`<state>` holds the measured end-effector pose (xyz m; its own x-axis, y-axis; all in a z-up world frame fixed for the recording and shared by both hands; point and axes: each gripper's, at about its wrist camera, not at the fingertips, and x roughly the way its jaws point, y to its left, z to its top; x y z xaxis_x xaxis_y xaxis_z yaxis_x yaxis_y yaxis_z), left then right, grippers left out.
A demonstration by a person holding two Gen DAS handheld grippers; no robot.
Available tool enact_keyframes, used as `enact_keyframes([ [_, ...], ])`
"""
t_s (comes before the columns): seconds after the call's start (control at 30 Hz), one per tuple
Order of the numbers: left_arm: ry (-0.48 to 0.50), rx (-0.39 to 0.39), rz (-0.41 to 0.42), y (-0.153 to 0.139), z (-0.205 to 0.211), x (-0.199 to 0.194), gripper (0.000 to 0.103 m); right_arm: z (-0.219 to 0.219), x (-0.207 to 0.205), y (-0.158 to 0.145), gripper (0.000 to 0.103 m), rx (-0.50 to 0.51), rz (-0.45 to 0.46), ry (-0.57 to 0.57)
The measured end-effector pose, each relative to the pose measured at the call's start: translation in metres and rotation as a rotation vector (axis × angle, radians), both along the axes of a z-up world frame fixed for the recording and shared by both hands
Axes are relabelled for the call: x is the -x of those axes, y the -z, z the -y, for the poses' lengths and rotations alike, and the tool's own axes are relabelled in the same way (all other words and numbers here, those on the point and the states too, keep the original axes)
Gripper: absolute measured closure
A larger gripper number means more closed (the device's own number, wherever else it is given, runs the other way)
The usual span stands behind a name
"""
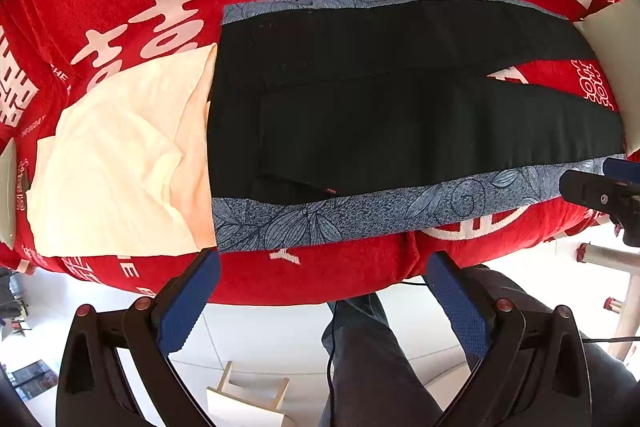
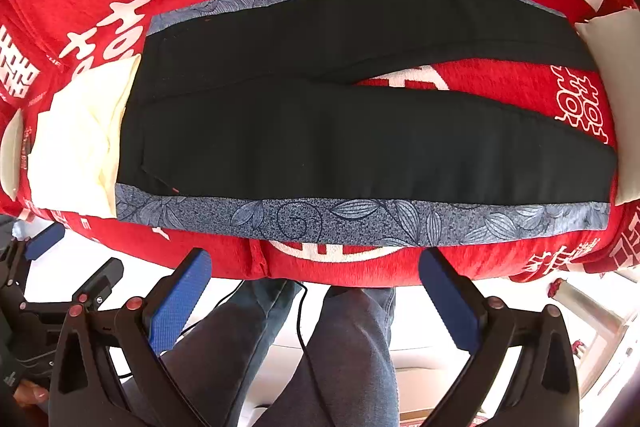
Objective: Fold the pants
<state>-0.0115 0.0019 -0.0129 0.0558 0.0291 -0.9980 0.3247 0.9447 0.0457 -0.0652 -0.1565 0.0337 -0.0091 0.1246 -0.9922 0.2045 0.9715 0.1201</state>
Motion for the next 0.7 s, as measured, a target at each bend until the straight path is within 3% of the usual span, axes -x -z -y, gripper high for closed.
enact_keyframes([
  [0.7,0.045,0.03,0.019,0.007,-0.035,-0.003,0.0,-0.014,0.018,0.004,0.0,0.069,0.019,0.1],
])
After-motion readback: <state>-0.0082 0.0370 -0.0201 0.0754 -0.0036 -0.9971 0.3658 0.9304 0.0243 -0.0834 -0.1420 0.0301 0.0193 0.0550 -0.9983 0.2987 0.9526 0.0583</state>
